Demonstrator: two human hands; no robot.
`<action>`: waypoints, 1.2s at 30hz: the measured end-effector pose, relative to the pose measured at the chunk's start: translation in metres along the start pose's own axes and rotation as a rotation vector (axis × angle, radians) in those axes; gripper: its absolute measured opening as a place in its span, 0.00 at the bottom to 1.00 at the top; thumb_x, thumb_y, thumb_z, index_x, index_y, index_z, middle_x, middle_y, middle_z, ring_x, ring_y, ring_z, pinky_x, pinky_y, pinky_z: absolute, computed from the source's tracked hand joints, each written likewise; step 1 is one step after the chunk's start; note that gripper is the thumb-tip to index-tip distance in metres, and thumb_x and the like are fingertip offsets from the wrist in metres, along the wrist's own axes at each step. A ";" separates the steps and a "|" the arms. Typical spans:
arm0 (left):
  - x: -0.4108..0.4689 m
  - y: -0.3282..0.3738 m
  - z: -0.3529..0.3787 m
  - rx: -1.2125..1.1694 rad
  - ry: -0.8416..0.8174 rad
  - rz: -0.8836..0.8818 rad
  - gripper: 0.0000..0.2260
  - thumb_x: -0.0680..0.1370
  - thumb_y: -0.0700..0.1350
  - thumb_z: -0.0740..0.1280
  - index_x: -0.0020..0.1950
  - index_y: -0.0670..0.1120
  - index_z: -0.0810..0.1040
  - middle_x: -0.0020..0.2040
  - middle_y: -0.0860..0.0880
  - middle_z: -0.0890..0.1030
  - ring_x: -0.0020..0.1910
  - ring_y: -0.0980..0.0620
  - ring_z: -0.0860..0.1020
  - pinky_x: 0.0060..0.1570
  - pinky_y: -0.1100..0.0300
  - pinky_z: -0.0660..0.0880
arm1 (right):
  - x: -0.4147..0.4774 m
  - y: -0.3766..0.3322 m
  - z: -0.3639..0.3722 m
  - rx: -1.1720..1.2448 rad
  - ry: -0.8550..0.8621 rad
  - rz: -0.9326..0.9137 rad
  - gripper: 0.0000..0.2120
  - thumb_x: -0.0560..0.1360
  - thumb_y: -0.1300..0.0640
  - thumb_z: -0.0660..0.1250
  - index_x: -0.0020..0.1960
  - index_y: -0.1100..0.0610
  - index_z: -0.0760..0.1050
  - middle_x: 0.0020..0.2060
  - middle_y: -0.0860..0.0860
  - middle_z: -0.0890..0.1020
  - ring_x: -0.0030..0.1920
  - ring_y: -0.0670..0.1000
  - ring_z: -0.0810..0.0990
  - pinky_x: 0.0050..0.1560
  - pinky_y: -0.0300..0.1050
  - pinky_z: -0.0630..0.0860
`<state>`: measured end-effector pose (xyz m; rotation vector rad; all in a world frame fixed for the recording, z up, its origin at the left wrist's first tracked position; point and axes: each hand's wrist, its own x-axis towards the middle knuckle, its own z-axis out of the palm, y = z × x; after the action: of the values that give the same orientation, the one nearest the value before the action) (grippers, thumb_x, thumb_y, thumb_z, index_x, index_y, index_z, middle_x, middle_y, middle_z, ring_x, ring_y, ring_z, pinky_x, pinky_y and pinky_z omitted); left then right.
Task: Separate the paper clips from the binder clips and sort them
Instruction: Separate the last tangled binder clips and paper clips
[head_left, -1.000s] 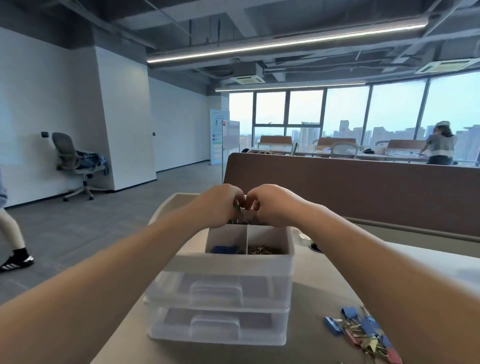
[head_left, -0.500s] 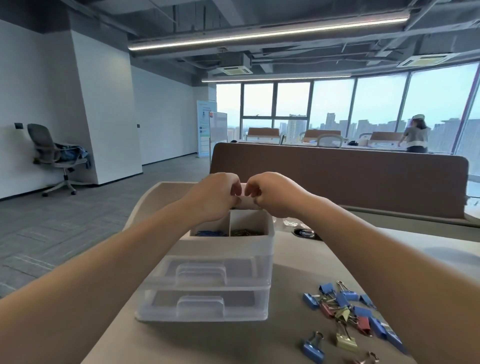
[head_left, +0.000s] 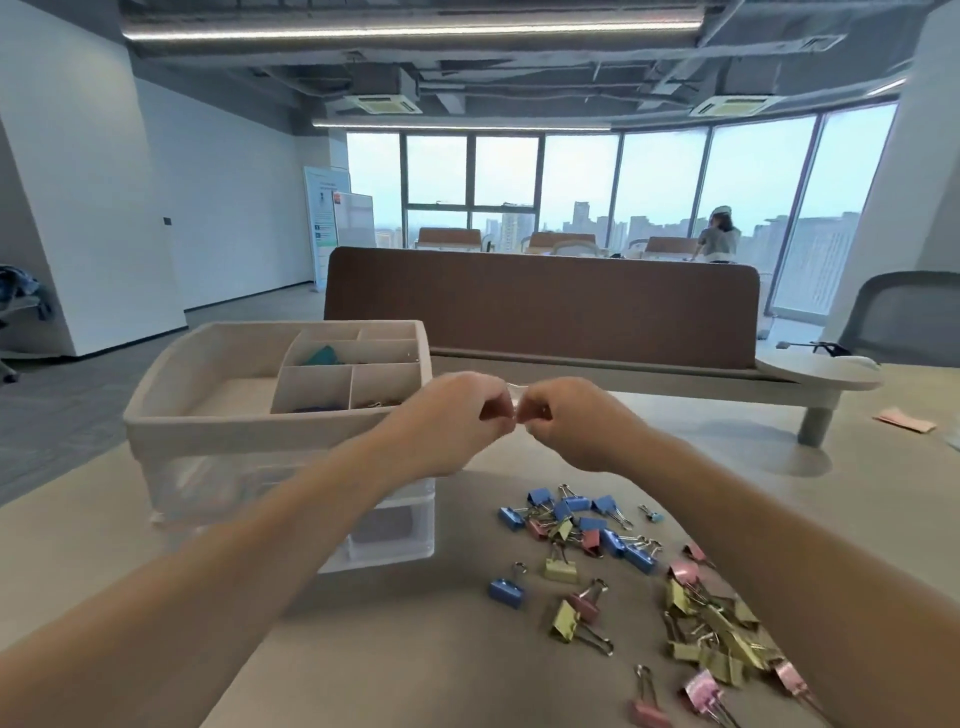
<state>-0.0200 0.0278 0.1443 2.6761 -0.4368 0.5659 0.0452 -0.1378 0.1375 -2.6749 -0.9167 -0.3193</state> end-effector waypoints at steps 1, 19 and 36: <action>-0.001 -0.001 0.008 -0.003 -0.018 0.000 0.04 0.79 0.48 0.66 0.47 0.50 0.80 0.42 0.54 0.79 0.42 0.54 0.77 0.40 0.63 0.70 | -0.003 0.004 0.005 -0.002 -0.016 0.008 0.09 0.79 0.57 0.61 0.55 0.52 0.79 0.49 0.46 0.80 0.47 0.46 0.76 0.51 0.43 0.76; -0.007 0.006 0.132 0.058 -0.502 -0.045 0.13 0.77 0.50 0.68 0.60 0.48 0.79 0.52 0.49 0.78 0.46 0.53 0.72 0.43 0.61 0.68 | -0.056 0.081 0.082 -0.059 -0.245 0.157 0.17 0.80 0.58 0.63 0.67 0.46 0.74 0.59 0.49 0.74 0.57 0.52 0.75 0.59 0.49 0.75; -0.018 -0.001 0.137 -0.039 -0.396 -0.072 0.08 0.83 0.49 0.58 0.58 0.47 0.72 0.47 0.47 0.78 0.43 0.49 0.75 0.44 0.53 0.73 | -0.046 0.075 0.088 0.076 -0.017 0.184 0.05 0.79 0.55 0.65 0.50 0.54 0.79 0.45 0.50 0.81 0.45 0.51 0.79 0.48 0.48 0.77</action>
<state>0.0090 -0.0242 0.0193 2.7511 -0.4480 0.0017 0.0664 -0.1891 0.0265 -2.6704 -0.6663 -0.2163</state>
